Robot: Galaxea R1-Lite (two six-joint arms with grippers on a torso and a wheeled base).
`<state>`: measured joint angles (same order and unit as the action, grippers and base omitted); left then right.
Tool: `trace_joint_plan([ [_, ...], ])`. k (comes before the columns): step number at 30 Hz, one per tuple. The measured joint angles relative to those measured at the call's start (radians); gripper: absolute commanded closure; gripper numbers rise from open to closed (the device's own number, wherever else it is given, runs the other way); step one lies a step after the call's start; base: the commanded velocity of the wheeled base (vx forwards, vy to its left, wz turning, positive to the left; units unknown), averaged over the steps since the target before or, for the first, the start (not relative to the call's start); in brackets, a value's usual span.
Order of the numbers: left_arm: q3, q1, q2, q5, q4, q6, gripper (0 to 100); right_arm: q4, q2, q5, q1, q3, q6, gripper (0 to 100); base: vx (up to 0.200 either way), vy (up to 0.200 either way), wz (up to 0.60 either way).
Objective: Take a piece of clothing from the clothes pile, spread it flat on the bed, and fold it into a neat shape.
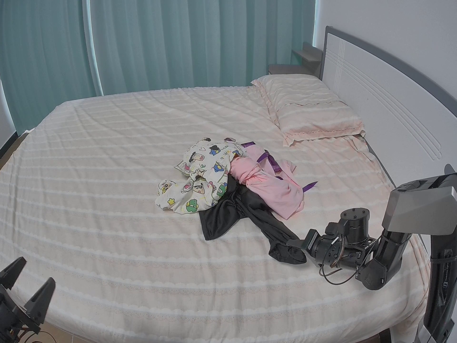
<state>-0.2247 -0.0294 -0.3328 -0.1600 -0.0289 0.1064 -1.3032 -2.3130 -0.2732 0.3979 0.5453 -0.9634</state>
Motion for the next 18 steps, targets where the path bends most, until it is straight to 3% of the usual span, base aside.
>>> trace_joint_plan([
  [10, 0.010, -0.120, -0.363, -0.074, -0.064, 0.010, 0, -0.032, 0.000, 0.003, 0.003, -0.015, 0.000, 100, 0.000, 0.000, 0.00],
  [18, 0.000, -0.176, -0.738, -0.081, -0.326, 0.078, 0, -0.066, 0.000, 0.004, 0.004, -0.036, 0.002, 100, 0.000, 0.000, 0.00],
])
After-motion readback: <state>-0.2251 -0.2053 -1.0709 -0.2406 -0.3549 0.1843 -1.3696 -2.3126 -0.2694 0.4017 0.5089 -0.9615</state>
